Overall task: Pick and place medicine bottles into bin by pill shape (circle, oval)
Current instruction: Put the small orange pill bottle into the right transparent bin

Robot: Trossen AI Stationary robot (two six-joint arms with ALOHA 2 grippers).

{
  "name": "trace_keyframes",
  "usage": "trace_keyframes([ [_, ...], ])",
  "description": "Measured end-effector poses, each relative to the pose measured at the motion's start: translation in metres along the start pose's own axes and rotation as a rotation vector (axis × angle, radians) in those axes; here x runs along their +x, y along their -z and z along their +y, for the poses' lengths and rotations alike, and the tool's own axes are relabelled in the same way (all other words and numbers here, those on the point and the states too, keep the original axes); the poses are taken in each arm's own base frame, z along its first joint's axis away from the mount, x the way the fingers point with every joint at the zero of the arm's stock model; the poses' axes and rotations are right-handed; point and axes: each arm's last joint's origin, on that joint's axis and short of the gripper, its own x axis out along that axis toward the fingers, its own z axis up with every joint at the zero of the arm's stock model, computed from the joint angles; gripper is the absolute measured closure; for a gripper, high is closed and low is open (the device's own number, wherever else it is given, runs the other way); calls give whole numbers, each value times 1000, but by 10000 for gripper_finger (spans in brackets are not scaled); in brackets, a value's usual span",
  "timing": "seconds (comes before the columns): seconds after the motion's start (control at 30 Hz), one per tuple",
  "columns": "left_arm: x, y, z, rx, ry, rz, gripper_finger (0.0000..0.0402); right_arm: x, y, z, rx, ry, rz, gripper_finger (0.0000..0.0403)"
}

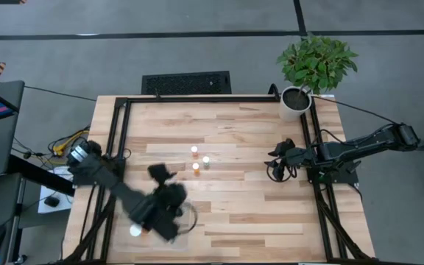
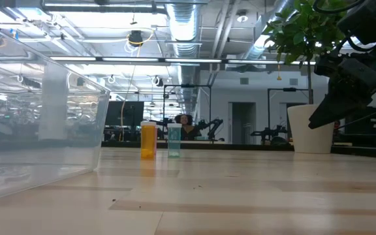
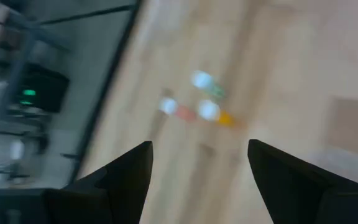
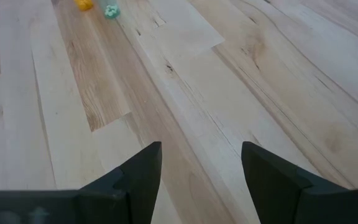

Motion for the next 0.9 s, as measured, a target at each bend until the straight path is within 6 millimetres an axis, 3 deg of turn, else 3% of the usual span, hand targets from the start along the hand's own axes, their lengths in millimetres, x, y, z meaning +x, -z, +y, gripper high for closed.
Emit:
trace_keyframes([
  [0.27,67,-49,25,37,47,24,144,0,0,0,-2,0,0,168],
  [0.43,110,-59,32,42,177,26,144,0,0,0,-23,1,1,168],
  [0.63,141,-39,37,-56,347,-59,144,0,1,-1,-32,6,8,168],
  [0.9,153,2,56,-139,419,-54,144,0,2,-1,-36,11,15,168],
])
